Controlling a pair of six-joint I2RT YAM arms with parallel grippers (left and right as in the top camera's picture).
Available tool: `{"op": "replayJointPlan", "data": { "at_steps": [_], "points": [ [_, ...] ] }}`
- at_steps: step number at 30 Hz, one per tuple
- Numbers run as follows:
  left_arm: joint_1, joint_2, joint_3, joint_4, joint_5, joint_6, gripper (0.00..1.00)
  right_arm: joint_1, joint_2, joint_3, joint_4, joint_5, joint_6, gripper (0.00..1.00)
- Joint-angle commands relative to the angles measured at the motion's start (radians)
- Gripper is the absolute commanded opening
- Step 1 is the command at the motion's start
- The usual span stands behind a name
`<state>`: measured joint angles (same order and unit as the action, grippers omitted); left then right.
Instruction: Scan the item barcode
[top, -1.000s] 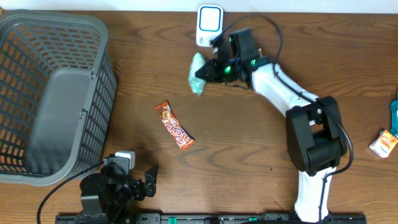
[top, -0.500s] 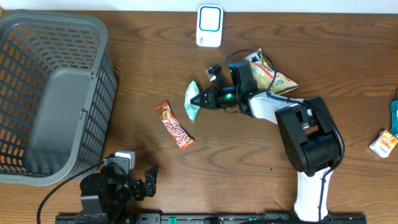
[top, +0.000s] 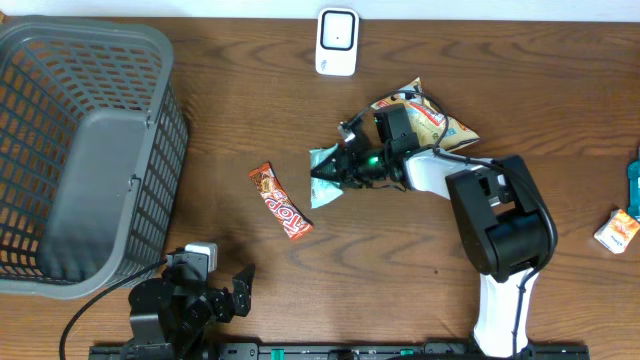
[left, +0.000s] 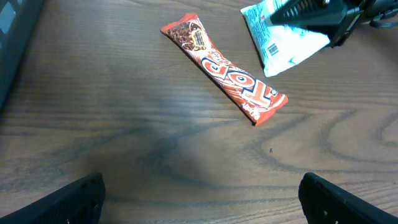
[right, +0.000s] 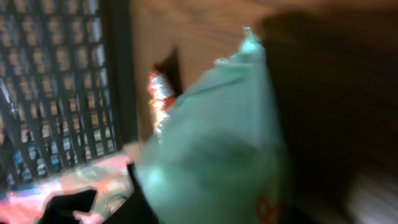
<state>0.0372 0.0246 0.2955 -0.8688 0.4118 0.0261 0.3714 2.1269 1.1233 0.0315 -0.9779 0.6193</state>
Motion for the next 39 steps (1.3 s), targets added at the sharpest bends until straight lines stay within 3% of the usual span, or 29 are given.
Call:
{"op": "replayJointPlan", "data": {
  "at_steps": [1,5,8,9,14,20,23,28,30,33,39],
  "points": [
    [-0.003,-0.001,0.001,-0.003,-0.010,0.006,0.99,-0.021,0.003,-0.002,-0.048,0.082,-0.002,0.28],
    [-0.003,-0.001,0.001,-0.003,-0.010,0.006,0.99,-0.049,0.003,-0.002,-0.109,0.139,-0.003,0.37],
    [-0.003,-0.001,0.001,-0.003,-0.010,0.006,0.99,-0.066,0.003,-0.002,-0.148,0.173,-0.003,0.67],
    [-0.003,-0.001,0.001,-0.003,-0.010,0.006,0.99,-0.071,0.003,-0.002,-0.154,0.184,-0.003,0.69],
    [-0.003,-0.001,0.001,-0.003,-0.010,0.006,0.99,-0.078,0.003,-0.002,-0.154,0.258,-0.003,0.47],
    [-0.003,-0.001,0.001,-0.003,-0.010,0.006,0.99,-0.056,0.003,-0.002,-0.146,0.271,-0.019,0.50],
    [-0.003,-0.001,0.001,-0.003,-0.010,0.006,0.99,-0.034,0.003,-0.002,-0.142,0.272,-0.061,0.42],
    [-0.003,-0.001,0.001,-0.003,-0.010,0.006,0.99,-0.018,0.003,-0.002,-0.145,0.265,-0.113,0.17],
    [-0.003,-0.001,0.001,-0.003,-0.010,0.006,0.99,-0.018,0.003,-0.002,-0.148,0.264,-0.141,0.01],
    [-0.003,-0.001,0.001,-0.003,-0.010,0.006,0.99,-0.025,0.002,-0.001,-0.148,0.217,-0.146,0.01],
    [-0.003,-0.001,0.001,-0.003,-0.010,0.006,0.99,-0.111,-0.054,0.002,-0.119,-0.064,-0.129,0.01]
  ]
}}
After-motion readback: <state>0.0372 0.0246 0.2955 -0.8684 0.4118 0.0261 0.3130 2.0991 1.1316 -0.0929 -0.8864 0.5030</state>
